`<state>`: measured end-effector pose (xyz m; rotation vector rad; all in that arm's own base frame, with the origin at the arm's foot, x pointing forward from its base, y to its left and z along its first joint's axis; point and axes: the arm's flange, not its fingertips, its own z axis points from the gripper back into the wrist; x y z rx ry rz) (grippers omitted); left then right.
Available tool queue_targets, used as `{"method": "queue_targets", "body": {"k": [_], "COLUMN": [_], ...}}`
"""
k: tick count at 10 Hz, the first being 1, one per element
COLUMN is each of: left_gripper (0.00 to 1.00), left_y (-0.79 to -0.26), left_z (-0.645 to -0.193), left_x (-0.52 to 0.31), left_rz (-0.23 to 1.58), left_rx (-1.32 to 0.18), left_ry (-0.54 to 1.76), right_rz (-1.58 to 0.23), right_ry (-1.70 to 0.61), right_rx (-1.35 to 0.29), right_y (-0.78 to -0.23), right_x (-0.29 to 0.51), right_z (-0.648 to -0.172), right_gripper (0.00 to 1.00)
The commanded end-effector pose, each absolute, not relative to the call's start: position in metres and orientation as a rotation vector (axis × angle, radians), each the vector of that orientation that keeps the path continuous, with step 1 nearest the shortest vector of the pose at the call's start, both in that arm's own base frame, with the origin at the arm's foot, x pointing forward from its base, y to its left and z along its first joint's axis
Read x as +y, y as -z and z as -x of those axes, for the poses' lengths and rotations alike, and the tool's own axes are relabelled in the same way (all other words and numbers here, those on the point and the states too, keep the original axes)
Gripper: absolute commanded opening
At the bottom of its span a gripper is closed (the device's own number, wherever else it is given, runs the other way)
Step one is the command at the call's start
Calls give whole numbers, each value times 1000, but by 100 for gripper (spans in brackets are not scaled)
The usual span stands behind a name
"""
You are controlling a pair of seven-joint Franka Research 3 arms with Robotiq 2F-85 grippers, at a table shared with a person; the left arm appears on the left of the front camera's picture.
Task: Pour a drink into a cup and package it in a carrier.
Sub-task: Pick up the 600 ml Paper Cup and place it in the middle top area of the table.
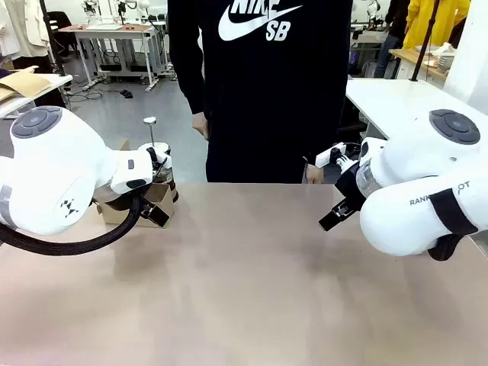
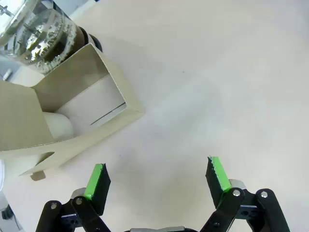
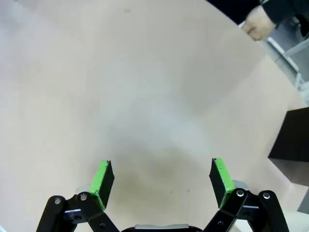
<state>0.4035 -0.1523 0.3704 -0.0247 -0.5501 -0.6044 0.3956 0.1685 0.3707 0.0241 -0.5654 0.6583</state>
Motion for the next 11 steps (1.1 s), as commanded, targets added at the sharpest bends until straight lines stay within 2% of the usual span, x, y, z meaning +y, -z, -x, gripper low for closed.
{"method": "queue_targets", "body": {"k": [1, 11], "left_gripper": [100, 100], "left_y": [-370, -370], "left_z": [-403, -403], "left_x": [-152, -152], "left_rz": [25, 25], "left_rx": [-550, -550], "left_ry": [604, 604], "right_rz": [-24, -24], "right_ry": [-658, -658], "right_rx": [-566, -566], "right_y": [-371, -371], "right_x": [168, 168], "right_z": [-396, -396], "right_gripper": [100, 100]}}
